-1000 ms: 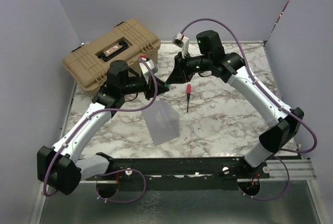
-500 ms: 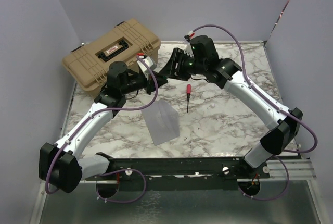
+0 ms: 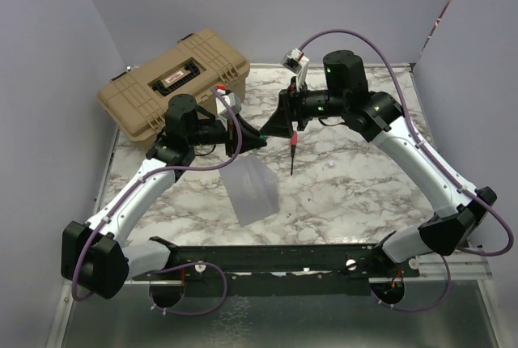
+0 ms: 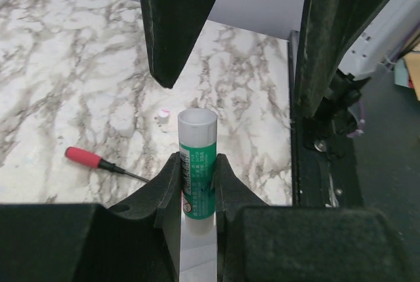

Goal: Place the letter into the envelope and seal it

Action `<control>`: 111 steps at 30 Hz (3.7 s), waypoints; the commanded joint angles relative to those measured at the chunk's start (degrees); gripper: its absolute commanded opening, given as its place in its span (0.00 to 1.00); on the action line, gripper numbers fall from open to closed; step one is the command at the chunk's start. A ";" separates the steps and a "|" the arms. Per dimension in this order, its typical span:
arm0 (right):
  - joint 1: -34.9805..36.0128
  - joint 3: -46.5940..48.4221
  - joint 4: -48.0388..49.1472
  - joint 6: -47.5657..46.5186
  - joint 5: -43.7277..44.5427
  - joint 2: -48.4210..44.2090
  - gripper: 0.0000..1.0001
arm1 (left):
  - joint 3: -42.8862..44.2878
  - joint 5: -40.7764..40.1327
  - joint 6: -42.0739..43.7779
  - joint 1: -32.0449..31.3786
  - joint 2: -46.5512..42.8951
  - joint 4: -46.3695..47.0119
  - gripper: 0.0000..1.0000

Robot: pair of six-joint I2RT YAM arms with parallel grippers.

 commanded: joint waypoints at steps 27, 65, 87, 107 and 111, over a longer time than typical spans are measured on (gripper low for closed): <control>0.36 5.56 -4.17 19.79 17.45 9.71 0.00 | 3.31 -17.62 5.25 0.03 0.11 2.43 0.00; -0.30 -1.69 7.58 24.35 15.23 3.78 0.00 | 0.64 -29.46 0.68 -3.08 -5.03 -1.25 0.67; -7.31 -23.30 54.00 38.40 -7.40 -7.52 0.00 | -1.77 -17.59 -57.22 2.32 -7.55 24.41 0.87; -7.86 -24.79 63.65 44.80 -10.05 -5.53 0.00 | -0.74 -19.16 -62.03 2.37 -6.35 24.93 0.47; -7.84 -24.51 64.40 45.13 -10.88 -4.92 0.00 | -1.66 -22.04 -63.57 2.35 -6.57 26.11 0.39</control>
